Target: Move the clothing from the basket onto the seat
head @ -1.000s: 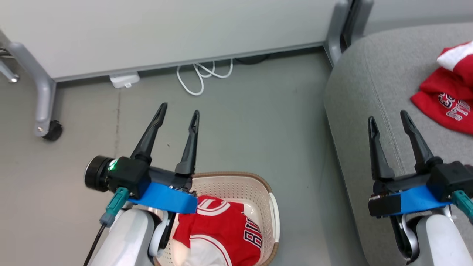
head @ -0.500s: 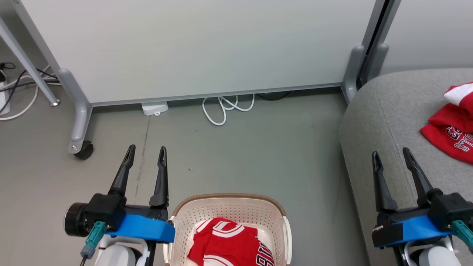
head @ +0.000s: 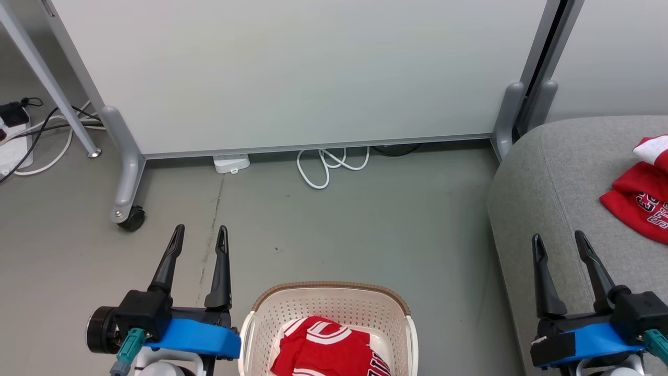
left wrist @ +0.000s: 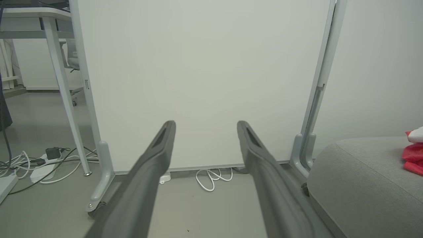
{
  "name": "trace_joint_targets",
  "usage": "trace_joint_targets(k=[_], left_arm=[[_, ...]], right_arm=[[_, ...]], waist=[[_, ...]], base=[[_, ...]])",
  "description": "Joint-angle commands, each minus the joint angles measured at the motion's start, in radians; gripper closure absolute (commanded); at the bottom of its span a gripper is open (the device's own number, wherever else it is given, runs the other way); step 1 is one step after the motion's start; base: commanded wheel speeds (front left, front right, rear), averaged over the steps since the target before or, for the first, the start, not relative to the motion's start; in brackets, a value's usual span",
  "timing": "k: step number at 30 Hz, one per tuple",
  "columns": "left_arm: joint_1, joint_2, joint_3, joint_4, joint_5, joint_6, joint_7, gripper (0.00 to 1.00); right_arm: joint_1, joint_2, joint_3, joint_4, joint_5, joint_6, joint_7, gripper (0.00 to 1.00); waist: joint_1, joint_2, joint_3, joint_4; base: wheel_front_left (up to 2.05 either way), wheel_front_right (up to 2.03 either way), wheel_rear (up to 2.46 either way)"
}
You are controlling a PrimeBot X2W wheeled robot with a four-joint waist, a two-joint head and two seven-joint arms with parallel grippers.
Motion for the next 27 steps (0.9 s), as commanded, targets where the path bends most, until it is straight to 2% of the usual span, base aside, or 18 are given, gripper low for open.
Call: trace_joint_targets(k=[1,21,27], left_arm=[[0.011,-0.001,0.009,0.002,0.009,-0.005,-0.003,0.00],[0.007,-0.012,0.029,0.008,0.023,-0.021,-0.003,0.00],[-0.031,-0.011,0.001,0.037,0.031,-0.026,-0.003,0.00]], right_arm=[[0.017,0.003,0.000,0.002,0.010,0.000,-0.001,0.00],[0.013,0.003,0.014,0.006,0.022,0.000,-0.001,0.00],[-0.008,0.003,0.018,-0.005,0.015,0.000,-0.001,0.00]], waist=[[0.0000,-0.0001,-0.002,0.000],[0.0000,-0.0001,-0.001,-0.010],[0.0000,-0.0001,0.021,-0.019]], base=[[0.00,0.00,0.00],[0.00,0.00,0.00],[0.00,0.00,0.00]])
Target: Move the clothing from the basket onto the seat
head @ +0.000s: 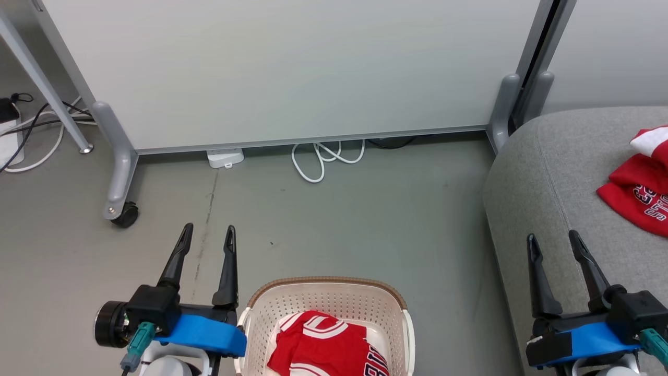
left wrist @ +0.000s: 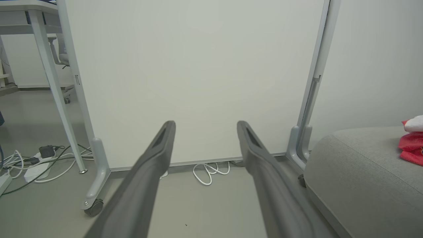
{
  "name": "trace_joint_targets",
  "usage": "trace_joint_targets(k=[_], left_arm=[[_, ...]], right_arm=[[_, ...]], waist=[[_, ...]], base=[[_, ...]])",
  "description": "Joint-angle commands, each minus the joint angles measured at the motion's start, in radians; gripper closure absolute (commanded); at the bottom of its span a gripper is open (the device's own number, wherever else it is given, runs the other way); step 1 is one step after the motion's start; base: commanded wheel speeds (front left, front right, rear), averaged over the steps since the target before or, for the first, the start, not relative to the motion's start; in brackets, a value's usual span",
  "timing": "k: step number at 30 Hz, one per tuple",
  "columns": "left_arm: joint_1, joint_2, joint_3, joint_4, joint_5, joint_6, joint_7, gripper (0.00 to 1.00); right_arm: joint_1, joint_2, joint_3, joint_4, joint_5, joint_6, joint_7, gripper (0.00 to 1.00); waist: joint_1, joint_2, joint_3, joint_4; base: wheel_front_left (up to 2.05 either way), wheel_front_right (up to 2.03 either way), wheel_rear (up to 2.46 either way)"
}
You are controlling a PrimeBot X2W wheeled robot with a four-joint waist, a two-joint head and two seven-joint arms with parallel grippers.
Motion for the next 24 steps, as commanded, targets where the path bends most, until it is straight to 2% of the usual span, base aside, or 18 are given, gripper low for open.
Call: trace_joint_targets(k=[1,8,15,16,24], left_arm=[[-0.035,0.004,-0.015,0.017,0.010,-0.007,-0.003,0.00],[-0.159,0.047,-0.125,0.098,-0.007,-0.009,-0.003,0.00],[-0.347,0.113,-0.312,0.240,-0.054,-0.006,-0.003,0.00],[-0.347,0.113,-0.312,0.240,-0.054,-0.006,-0.003,0.00],[-0.562,0.187,-0.563,0.442,-0.112,-0.006,-0.003,0.00]], right_arm=[[-0.017,0.002,0.003,-0.009,-0.009,0.000,-0.001,0.00],[-0.079,0.002,0.013,-0.033,-0.016,0.000,-0.001,0.00],[-0.189,0.002,0.028,-0.082,-0.026,0.000,-0.001,0.00],[-0.189,0.002,0.028,-0.082,-0.026,0.000,-0.001,0.00],[-0.328,0.002,0.053,-0.120,-0.020,0.000,-0.001,0.00]], waist=[[0.0000,-0.0001,0.015,-0.007],[0.0000,-0.0001,0.102,-0.036],[0.0000,-0.0001,0.283,-0.081],[0.0000,-0.0001,0.283,-0.081],[0.0000,-0.0001,0.482,-0.141]], base=[[0.00,0.00,0.00],[0.00,0.00,0.00],[0.00,0.00,0.00],[0.00,0.00,0.00],[0.00,0.00,0.00]])
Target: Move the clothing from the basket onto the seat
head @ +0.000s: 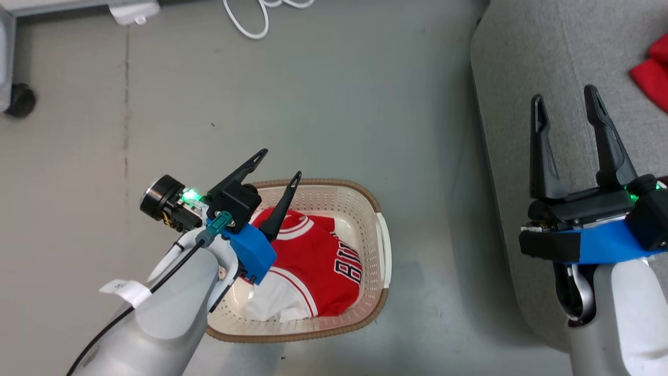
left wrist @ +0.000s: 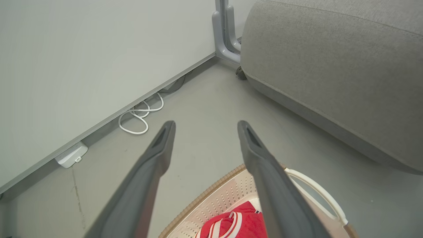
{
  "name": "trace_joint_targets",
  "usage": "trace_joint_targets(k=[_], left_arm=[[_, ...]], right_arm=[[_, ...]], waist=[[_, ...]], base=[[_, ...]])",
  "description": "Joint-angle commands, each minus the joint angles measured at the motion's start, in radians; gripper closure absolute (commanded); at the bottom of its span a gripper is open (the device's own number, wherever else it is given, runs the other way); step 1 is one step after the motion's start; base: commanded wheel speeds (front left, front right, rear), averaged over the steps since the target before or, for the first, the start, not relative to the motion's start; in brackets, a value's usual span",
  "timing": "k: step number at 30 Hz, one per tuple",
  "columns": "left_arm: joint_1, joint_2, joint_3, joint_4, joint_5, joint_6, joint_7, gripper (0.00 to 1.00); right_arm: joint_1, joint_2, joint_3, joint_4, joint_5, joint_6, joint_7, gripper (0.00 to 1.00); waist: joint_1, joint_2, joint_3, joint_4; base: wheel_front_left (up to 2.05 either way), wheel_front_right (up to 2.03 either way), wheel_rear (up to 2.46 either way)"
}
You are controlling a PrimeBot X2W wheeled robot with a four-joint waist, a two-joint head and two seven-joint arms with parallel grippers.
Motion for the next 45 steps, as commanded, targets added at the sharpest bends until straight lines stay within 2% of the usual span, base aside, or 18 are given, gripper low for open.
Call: trace_joint_targets(k=[1,3,10,14,17,24,33,40,45], left_arm=[[-0.043,0.016,-0.033,0.029,-0.014,0.000,-0.003,0.00],[-0.110,0.030,-0.138,0.101,-0.041,0.000,-0.003,0.00],[-0.230,0.041,-0.394,0.265,-0.117,0.000,0.011,0.00],[-0.284,0.049,-0.527,0.328,-0.154,0.000,0.026,0.00],[-0.321,0.058,-0.587,0.378,-0.161,0.000,0.054,0.00],[-0.393,0.062,-0.623,0.473,-0.073,0.000,0.126,0.00],[-0.459,0.056,-0.626,0.573,0.126,0.000,0.221,0.00],[-0.488,0.066,-0.626,0.601,0.146,0.000,0.246,0.00],[-0.492,0.061,-0.626,0.616,0.111,0.000,0.286,0.00]], right_arm=[[-0.030,0.001,0.006,-0.007,0.005,0.000,-0.001,0.00],[-0.069,0.001,0.014,-0.020,0.009,0.000,-0.001,0.00],[-0.130,0.001,0.034,-0.049,0.017,0.000,-0.001,0.00],[-0.150,0.002,0.041,-0.075,0.021,0.000,-0.001,0.00],[-0.164,0.002,0.042,-0.093,0.020,0.000,-0.001,0.00],[-0.176,0.002,0.046,-0.145,0.022,0.001,-0.001,0.00],[-0.176,0.002,0.066,-0.220,0.012,0.000,-0.001,0.00],[-0.155,0.002,0.065,-0.256,0.011,0.000,-0.001,0.00],[-0.143,0.002,0.066,-0.271,0.009,0.001,-0.001,0.00]], waist=[[-0.0004,0.0000,0.111,-0.053],[-0.0004,0.0000,0.177,-0.072],[-0.0004,0.0000,0.319,-0.103],[-0.0004,0.0000,0.393,-0.122],[-0.0004,0.0000,0.443,-0.132],[-0.0004,0.0000,0.547,-0.147],[-0.0004,0.0000,0.638,-0.158],[-0.0004,0.0000,0.676,-0.170],[-0.0004,0.0000,0.685,-0.172]], base=[[0.00,0.00,0.00],[0.00,0.00,0.00],[0.00,0.00,0.00],[0.00,0.00,0.00],[0.00,0.00,0.00],[0.00,0.00,0.00],[0.00,0.00,0.00],[0.00,0.00,0.00],[0.00,0.00,0.00]])
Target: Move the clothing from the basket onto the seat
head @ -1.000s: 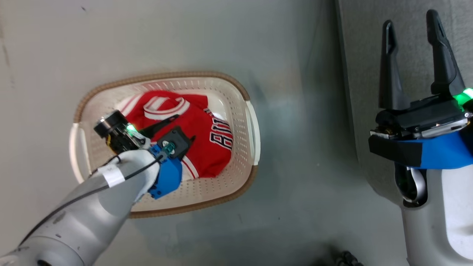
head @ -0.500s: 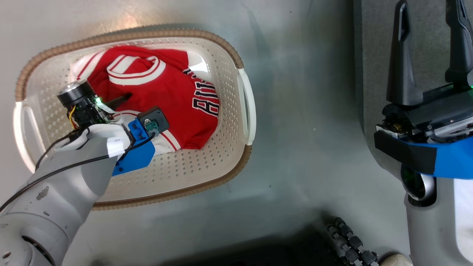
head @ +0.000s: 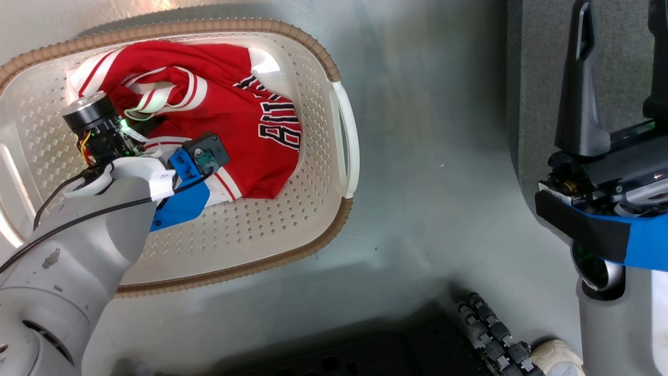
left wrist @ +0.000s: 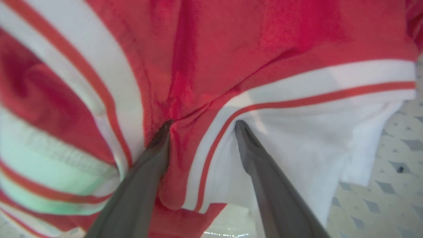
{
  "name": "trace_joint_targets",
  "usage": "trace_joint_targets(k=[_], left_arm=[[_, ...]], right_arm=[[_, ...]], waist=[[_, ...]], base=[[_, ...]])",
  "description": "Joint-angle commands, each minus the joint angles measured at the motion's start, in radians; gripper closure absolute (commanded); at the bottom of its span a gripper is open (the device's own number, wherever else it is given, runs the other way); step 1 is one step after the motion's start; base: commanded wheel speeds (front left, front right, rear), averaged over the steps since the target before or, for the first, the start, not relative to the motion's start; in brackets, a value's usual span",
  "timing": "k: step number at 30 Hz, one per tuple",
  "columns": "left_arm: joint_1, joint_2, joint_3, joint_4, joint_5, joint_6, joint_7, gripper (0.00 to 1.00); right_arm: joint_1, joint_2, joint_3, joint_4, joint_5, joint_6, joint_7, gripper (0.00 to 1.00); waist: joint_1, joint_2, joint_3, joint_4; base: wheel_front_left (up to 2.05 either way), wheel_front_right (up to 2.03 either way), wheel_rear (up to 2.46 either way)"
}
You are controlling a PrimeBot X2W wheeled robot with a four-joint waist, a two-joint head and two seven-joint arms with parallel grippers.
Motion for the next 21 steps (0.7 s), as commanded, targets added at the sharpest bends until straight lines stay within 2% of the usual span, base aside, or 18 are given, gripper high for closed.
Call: trace_joint_targets(k=[1,3,4,5,6,12,21], left_arm=[[-0.019,0.002,-0.003,0.017,-0.016,0.000,0.009,0.00],[-0.018,-0.009,-0.003,0.018,-0.025,0.002,0.017,0.00],[-0.018,-0.013,-0.003,0.018,-0.028,0.002,0.021,0.31],[-0.019,-0.018,-0.003,0.019,-0.025,0.002,0.021,0.98],[-0.018,-0.023,-0.003,0.018,-0.025,0.002,0.021,1.00],[0.000,-0.049,-0.003,0.017,-0.024,0.001,0.006,1.00],[0.031,-0.090,-0.002,0.007,-0.079,0.001,-0.104,1.00]], right_arm=[[0.006,0.002,0.002,-0.008,-0.001,0.000,-0.001,0.00],[0.006,0.002,0.004,-0.009,0.000,0.000,-0.001,0.00],[0.004,0.002,0.006,-0.009,0.000,0.001,-0.001,0.00],[0.001,0.002,0.007,-0.009,0.002,0.000,-0.001,0.00],[-0.002,0.002,0.008,-0.007,0.004,0.000,-0.001,0.00],[-0.013,0.002,0.003,0.002,0.005,0.000,-0.001,0.00],[-0.030,0.002,-0.003,0.025,-0.001,0.000,-0.001,0.00]], waist=[[0.0003,-0.0001,0.003,0.000],[0.0003,-0.0001,0.005,0.000],[0.0003,-0.0001,0.005,0.000],[0.0003,-0.0001,0.006,0.001],[0.0003,-0.0001,0.005,0.001],[0.0003,-0.0001,-0.010,0.011],[0.0003,-0.0001,-0.088,0.048]], base=[[0.00,0.00,0.00],[0.00,0.00,0.00],[0.00,0.00,0.00],[0.00,0.00,0.00],[0.00,0.00,0.00],[0.00,0.00,0.00],[0.00,0.00,0.00]])
